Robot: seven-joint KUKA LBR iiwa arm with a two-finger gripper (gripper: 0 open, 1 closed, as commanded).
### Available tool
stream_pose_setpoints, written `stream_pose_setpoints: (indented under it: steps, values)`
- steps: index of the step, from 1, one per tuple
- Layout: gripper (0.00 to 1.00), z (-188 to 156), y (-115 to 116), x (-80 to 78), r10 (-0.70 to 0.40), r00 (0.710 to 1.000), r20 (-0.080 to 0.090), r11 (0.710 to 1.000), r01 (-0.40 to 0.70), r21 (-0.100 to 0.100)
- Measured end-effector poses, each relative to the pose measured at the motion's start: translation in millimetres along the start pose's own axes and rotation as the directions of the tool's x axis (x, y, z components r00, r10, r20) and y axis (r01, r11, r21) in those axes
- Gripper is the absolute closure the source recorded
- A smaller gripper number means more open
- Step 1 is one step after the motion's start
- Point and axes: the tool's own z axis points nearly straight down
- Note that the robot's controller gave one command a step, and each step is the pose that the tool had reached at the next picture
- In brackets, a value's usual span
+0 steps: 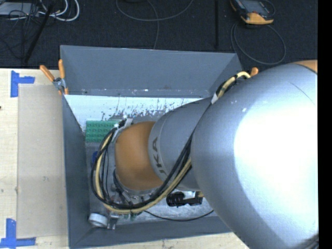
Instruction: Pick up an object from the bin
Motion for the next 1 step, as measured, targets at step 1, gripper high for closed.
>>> stream_pose_setpoints:
  steps: [1]
  values:
    - [0.00,-3.4,5.0,1.4,0.058,0.998,-0.009,0.998,-0.058,0.020]
